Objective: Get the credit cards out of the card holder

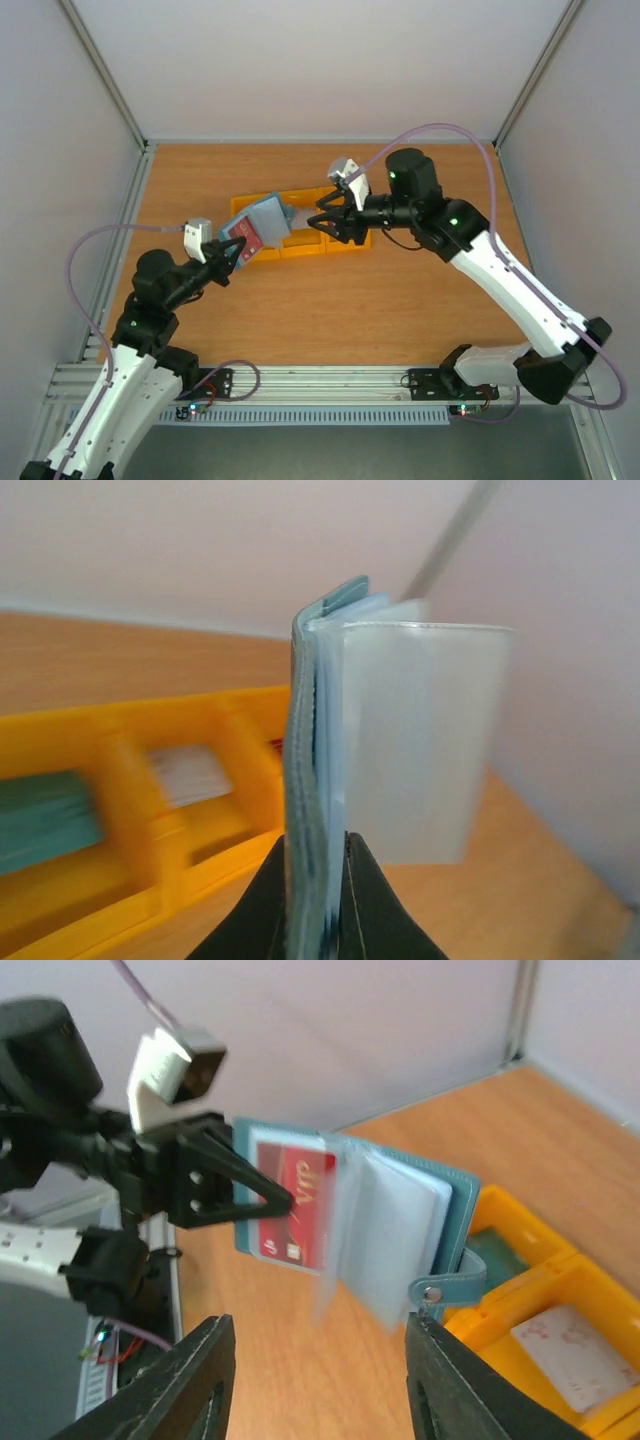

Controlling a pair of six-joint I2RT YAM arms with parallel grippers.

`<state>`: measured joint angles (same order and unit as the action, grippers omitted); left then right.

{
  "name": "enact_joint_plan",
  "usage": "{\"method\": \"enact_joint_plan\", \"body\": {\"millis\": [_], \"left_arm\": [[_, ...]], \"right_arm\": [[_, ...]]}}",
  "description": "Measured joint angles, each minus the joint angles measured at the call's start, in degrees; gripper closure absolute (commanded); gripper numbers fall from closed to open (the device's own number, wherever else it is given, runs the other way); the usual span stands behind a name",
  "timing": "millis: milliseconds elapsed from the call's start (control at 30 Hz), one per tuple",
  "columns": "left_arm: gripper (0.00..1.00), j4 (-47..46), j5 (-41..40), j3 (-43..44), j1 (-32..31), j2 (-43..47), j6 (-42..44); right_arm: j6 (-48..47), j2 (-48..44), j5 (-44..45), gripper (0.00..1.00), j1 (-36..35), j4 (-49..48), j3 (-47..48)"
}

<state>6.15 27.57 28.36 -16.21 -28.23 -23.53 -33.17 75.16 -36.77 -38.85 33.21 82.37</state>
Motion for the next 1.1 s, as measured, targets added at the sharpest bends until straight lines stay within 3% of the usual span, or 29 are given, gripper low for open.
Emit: {"method": "enact_joint_plan", "body": {"millis": [133, 233, 333, 433, 667, 1100], "left_arm": [[1.0, 9.49, -11.15, 3.02, -1.55, -3.3, 6.69], [1.0, 13.18, -13.6, 3.69, -2.4, -4.74, 9.77], [1.0, 12.55, -8.68, 3.41, -2.58, -4.55, 8.81], [1.0, 4.63, -0.59, 1.29, -2.58, -3.56, 2.93], [1.0, -10.91, 13.46, -0.87, -2.58, -3.58, -7.28], [1.0, -18.34, 21.46, -1.29, -2.4, -3.63, -8.02]], "right_arm": [[1.25, -3.96, 5.18, 0.54, -4.22, -2.05, -0.28], [2.51, -1.92, 3.08, 0.57, -11.02, -6.47, -0.66], [5.53, 3.1, -0.48, 0.6, -13.84, -11.47, -1.92], [7.76, 7.74, -1.57, 0.61, -13.0, -12.72, -2.99], [12.79, 7.39, -7.37, 0.58, -4.11, -13.73, -6.88], [9.64, 8.7, -17.57, 0.9, -4.28, -8.07, -2.69]]}}
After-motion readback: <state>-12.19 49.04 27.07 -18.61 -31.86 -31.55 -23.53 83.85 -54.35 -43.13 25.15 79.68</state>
